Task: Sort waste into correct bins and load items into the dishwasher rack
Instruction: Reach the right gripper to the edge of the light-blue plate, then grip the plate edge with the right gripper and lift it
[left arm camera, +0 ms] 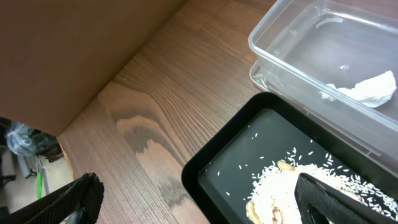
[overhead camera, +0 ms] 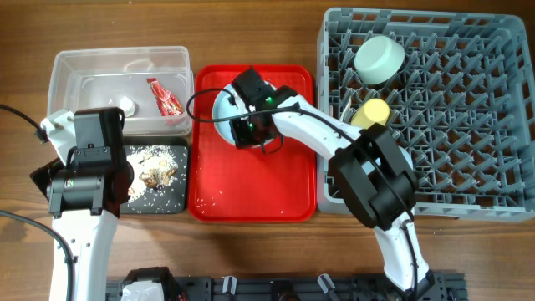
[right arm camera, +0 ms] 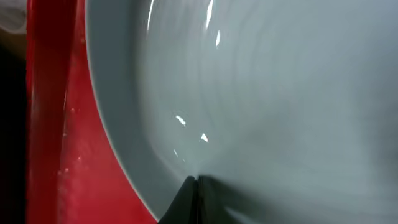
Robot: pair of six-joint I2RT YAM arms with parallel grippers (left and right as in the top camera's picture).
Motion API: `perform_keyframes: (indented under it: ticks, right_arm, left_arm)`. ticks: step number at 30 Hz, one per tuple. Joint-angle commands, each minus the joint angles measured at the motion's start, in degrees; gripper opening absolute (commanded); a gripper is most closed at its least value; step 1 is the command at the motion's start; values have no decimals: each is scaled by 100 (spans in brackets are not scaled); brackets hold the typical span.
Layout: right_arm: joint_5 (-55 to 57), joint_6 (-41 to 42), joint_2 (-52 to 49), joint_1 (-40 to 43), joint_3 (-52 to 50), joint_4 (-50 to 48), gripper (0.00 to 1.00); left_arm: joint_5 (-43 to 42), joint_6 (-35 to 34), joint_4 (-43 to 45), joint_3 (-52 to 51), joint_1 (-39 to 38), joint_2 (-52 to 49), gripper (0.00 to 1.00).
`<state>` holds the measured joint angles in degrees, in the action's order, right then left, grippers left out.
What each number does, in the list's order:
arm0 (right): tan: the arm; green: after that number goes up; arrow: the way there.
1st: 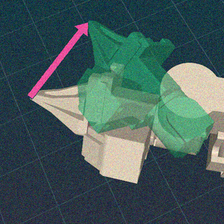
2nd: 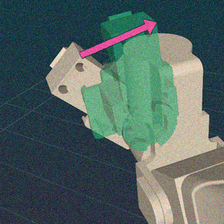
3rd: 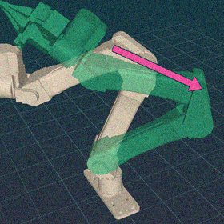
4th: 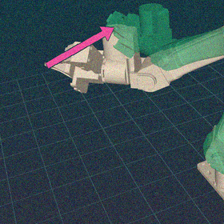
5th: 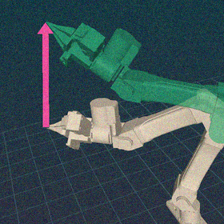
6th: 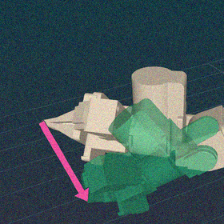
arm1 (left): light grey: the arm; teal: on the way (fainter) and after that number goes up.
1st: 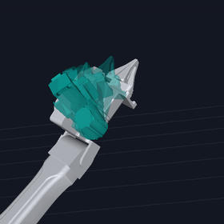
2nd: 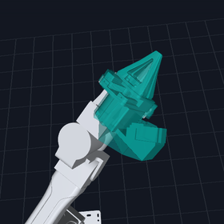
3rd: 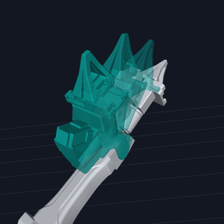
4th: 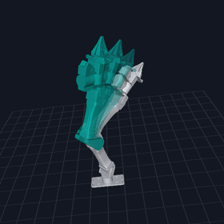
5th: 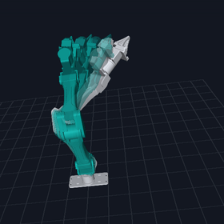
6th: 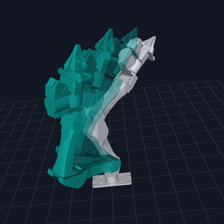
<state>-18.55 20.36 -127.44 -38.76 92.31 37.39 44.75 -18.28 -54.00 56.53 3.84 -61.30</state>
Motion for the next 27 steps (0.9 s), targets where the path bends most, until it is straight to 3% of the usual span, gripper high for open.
perform_keyframes:
  ticks: [1, 5, 10, 12, 14, 18, 20, 27]
  right_arm:
    - [-859, 219, -101, -175, -2, 229, 4]
    - [-1368, 214, -94, -291, -2, 232, 4]
    - [-1126, 61, 116, -243, 175, 229, 9]
    - [-420, 7, 581, -354, 188, 212, 15]
    - [212, -83, 778, -640, 188, 210, 26]
    - [1766, -372, 765, -1539, 164, -46, 29]
    - [3150, -387, 765, -1939, 87, -195, 34]
    - [3351, -511, 396, -1956, 76, -385, 38]
  left_arm:
    - [92, 26, 15, 44, 31, 0, 100]
    - [92, 26, 15, 44, 31, 0, 100]
    - [92, 26, 15, 44, 31, 0, 100]
    - [92, 26, 15, 44, 31, 0, 100]
    - [92, 26, 15, 44, 31, 0, 100]
    - [92, 26, 15, 44, 31, 0, 100]
    - [92, 26, 15, 44, 31, 0, 100]
    - [92, 26, 15, 44, 31, 0, 100]
